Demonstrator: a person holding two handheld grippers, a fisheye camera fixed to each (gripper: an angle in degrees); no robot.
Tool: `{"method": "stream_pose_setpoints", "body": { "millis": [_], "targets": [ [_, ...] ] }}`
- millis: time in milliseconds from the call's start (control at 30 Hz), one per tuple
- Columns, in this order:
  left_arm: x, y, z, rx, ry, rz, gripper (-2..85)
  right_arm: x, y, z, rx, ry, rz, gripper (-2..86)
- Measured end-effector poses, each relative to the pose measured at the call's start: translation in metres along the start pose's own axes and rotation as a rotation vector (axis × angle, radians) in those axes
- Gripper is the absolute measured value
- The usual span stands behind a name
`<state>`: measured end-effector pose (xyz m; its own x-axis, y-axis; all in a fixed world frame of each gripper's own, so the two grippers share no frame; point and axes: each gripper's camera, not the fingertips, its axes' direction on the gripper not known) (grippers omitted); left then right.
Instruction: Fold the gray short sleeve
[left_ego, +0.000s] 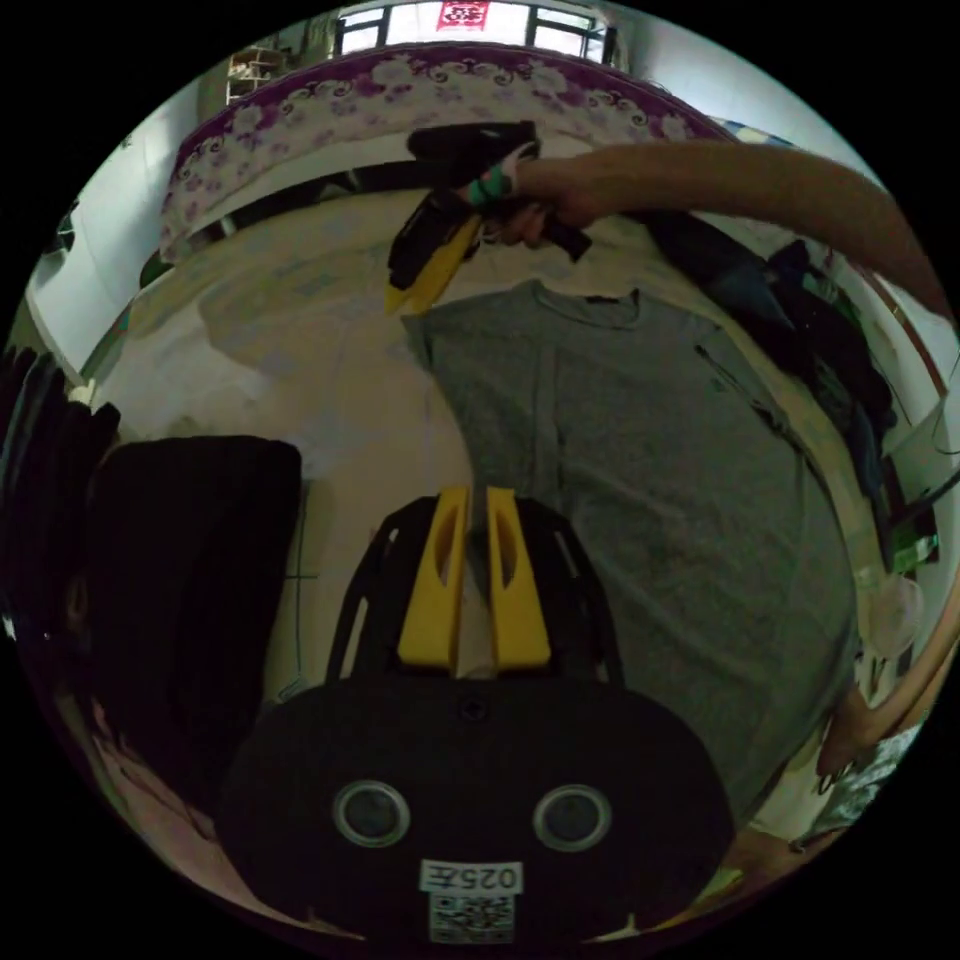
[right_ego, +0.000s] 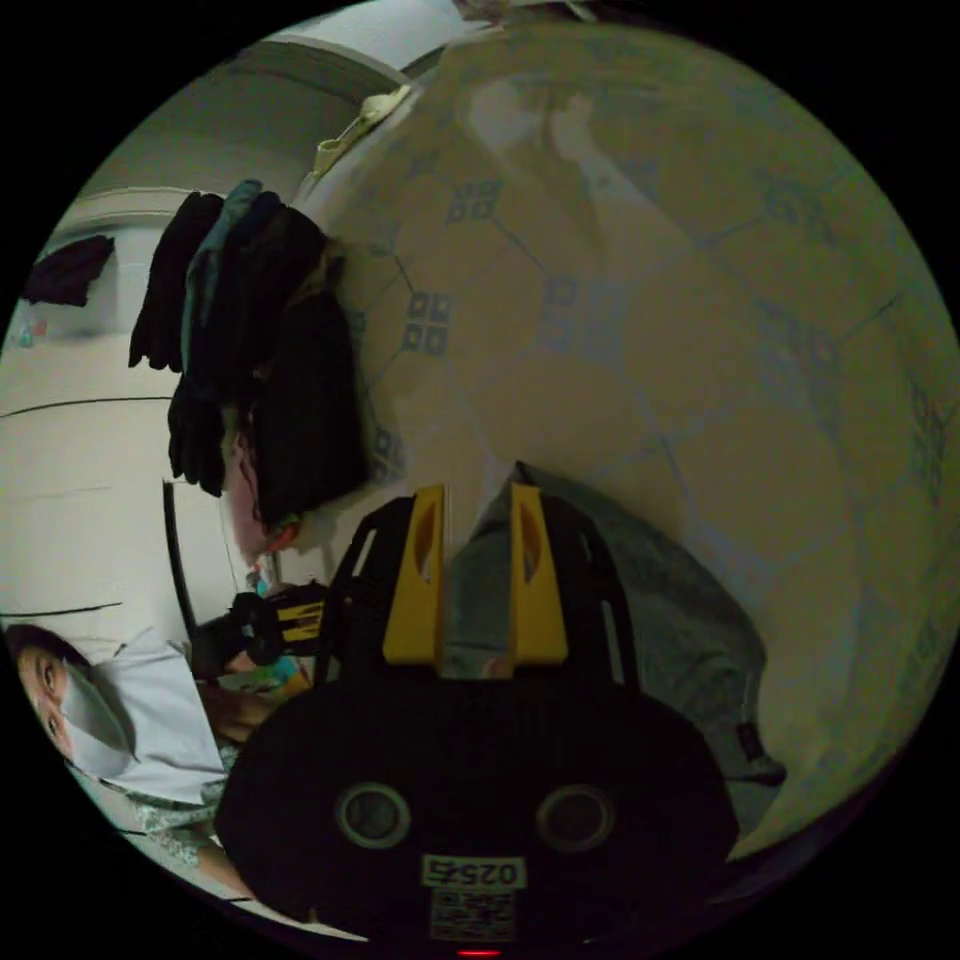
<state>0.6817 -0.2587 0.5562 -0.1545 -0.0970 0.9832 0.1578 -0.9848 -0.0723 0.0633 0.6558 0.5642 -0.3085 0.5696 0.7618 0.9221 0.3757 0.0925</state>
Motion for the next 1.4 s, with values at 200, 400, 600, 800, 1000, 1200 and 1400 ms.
{"method": "stream_pose_setpoints", "body": {
  "millis": [200,400,600,800,1000,1200,1400],
  "targets": [
    [0.036,0.014,0.008,-0.02,-0.083,0.104,-1.5,-0.044,-0.006,0.034,-0.034,0.276,-0.027,3.9],
    [0.057,0.025,-0.005,-0.006,-0.102,0.085,-1.5,-0.09,-0.009,0.043,-0.039,0.328,-0.031,-0.6],
    [0.076,0.034,-0.021,-0.008,-0.085,0.071,-1.6,-0.105,-0.004,0.014,0.154,0.011,0.077,-0.8],
    [0.101,0.043,-0.04,-0.009,-0.096,0.071,-1.5,-0.13,0.02,-0.017,0.208,-0.015,0.198,2.6],
    [0.125,0.053,-0.063,-0.003,-0.102,0.066,-1.5,-0.234,0.044,-0.037,0.268,0.018,0.043,0.0],
    [0.149,0.061,-0.09,-0.006,-0.096,0.066,-1.5,-0.342,0.049,-0.001,0.17,0.275,0.054,-0.9],
    [0.172,0.068,-0.122,-0.014,-0.097,0.073,-1.5,-0.392,0.081,-0.053,0.393,0.069,0.137,-1.0]
  ]
}}
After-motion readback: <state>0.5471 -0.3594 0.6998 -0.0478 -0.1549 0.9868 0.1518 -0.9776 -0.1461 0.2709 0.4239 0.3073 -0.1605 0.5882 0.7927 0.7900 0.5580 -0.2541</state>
